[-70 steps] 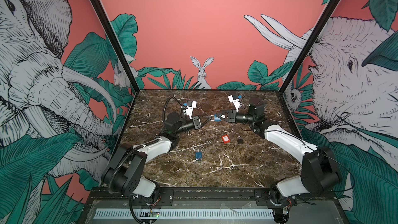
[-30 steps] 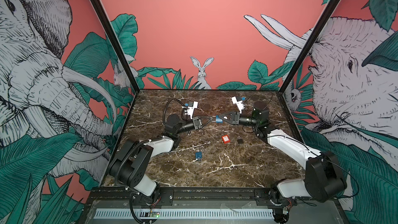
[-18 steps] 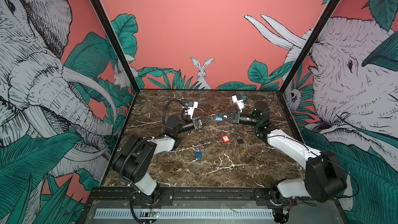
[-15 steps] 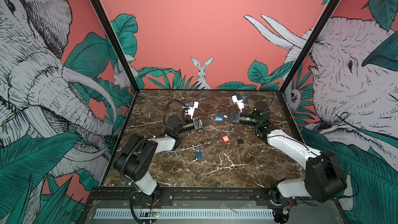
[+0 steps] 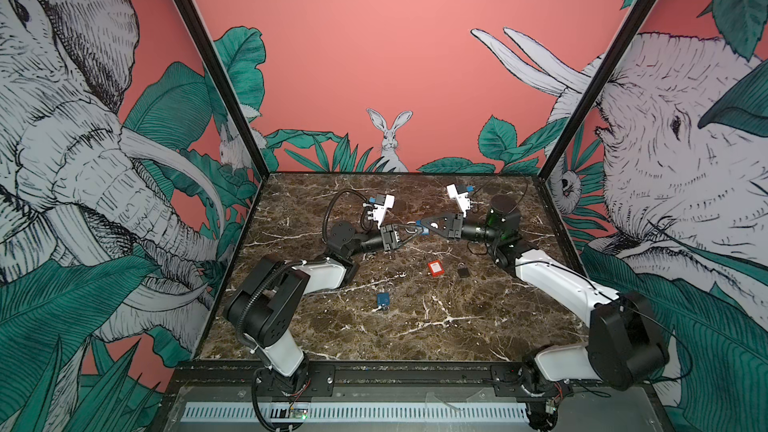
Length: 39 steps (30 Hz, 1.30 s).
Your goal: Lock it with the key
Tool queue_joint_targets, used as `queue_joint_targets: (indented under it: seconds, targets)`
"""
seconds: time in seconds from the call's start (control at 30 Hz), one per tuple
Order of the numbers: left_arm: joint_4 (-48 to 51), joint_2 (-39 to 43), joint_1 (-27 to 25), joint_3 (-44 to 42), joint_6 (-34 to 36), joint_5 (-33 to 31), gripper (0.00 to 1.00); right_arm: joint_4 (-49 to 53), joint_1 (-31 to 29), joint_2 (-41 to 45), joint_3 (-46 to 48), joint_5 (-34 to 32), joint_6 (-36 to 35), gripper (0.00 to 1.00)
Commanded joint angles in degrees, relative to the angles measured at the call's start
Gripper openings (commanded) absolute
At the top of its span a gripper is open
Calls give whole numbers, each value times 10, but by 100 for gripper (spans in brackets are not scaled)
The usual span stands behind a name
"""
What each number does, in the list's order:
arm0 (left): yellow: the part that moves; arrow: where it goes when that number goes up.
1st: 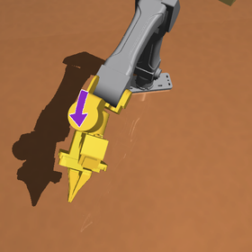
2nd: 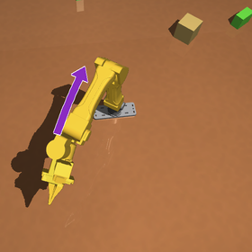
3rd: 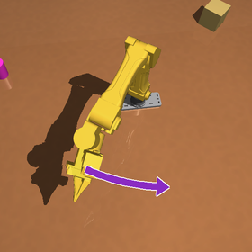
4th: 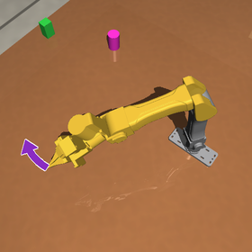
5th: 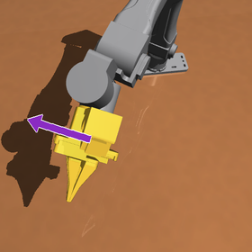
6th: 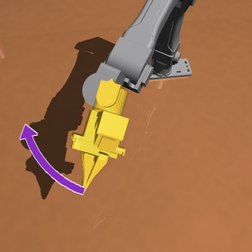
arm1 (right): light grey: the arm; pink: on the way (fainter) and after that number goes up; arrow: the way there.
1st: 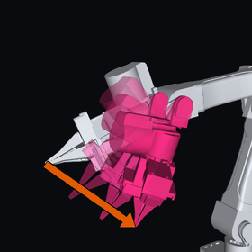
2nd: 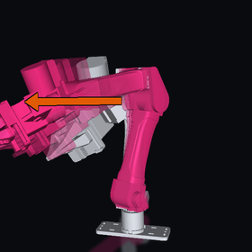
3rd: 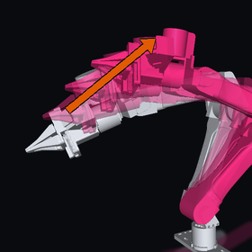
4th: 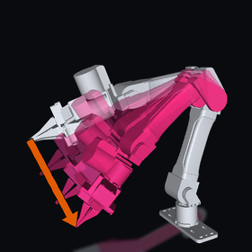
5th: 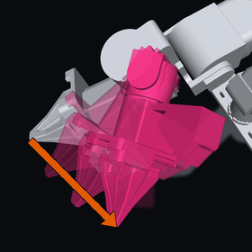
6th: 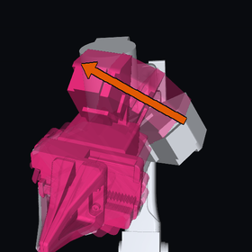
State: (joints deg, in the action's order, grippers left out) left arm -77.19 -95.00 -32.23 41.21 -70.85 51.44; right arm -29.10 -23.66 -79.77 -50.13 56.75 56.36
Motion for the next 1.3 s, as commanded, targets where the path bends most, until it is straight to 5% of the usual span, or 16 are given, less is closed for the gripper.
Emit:
queue_joint_targets:
  seconds: [0.0,0.37,0.53,0.73,1.03,1.27]
  targets:
    - [-31,-3,-3,15,-7,5,24,-28,-3,-1,-13,8,-9,0]
    - [-31,-14,-3,31,-21,6,0,18,-4,-3,-15,3,-39,0]
    - [-8,-10,-1,25,-11,-9,0,68,-1,14,-18,-27,-87,34]
    - [3,1,3,16,-1,-17,0,142,27,73,-4,-100,-164,46]
    - [9,17,12,9,-2,-16,0,141,49,160,55,-193,-222,38]
    - [15,30,12,10,-5,-9,0,44,52,128,59,-59,-180,23]
